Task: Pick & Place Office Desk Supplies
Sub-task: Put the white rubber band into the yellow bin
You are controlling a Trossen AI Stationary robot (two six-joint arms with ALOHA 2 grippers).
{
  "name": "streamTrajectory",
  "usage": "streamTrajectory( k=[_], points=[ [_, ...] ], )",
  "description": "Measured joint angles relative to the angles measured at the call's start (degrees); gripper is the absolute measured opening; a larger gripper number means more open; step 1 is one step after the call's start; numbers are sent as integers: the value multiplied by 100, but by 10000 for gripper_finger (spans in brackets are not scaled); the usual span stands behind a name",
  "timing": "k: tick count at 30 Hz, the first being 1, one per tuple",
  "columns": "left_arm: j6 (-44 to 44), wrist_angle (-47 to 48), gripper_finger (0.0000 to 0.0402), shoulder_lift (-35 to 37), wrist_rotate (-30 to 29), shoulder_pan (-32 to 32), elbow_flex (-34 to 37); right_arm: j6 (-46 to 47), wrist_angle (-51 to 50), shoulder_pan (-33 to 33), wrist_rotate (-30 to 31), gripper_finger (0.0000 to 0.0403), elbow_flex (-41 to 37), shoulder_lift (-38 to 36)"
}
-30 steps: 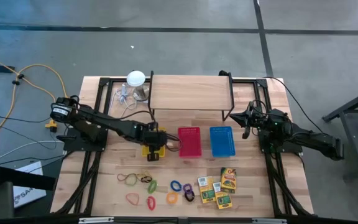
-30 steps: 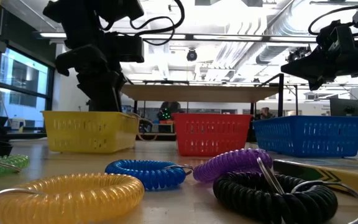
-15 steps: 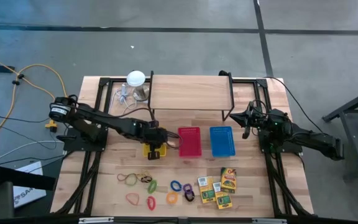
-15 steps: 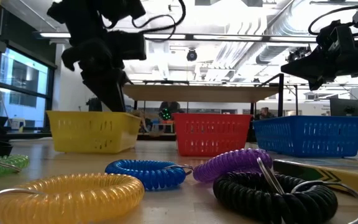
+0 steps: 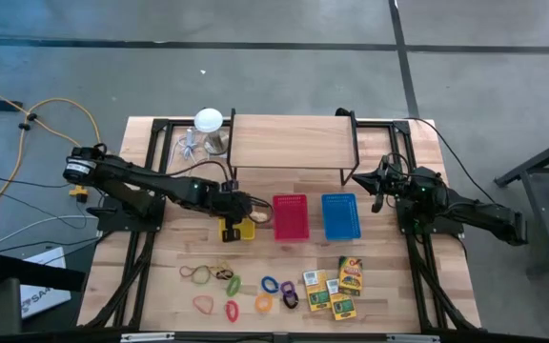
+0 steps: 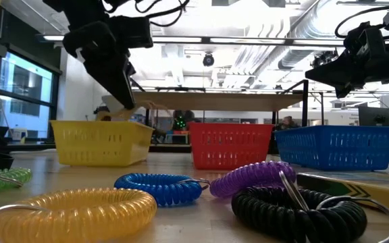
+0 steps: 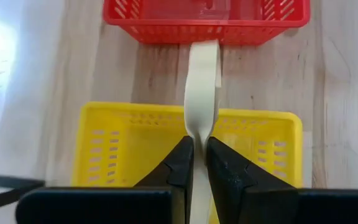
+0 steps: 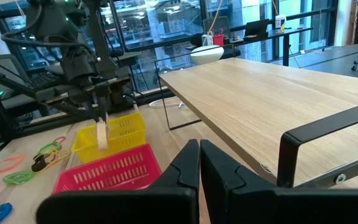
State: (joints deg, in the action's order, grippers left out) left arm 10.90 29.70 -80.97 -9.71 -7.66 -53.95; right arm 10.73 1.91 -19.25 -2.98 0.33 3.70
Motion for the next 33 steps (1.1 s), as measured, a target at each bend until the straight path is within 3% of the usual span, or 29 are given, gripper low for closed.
streamTrajectory(
  k=[7, 18, 26, 33],
  points=[
    [185, 601, 34, 430, -151, 0, 0, 1, 1, -2, 0, 2, 1, 0],
    [-2045, 766, 34, 571, 648, 0, 0, 0, 1, -1, 0, 2, 1, -1],
    [-3735, 780, 34, 571, 780, 32, 0, 2, -2, 0, 0, 2, 1, 0],
    [-4263, 790, 34, 532, 898, 320, 2, -1, -2, 0, 0, 2, 1, 0]
  ],
)
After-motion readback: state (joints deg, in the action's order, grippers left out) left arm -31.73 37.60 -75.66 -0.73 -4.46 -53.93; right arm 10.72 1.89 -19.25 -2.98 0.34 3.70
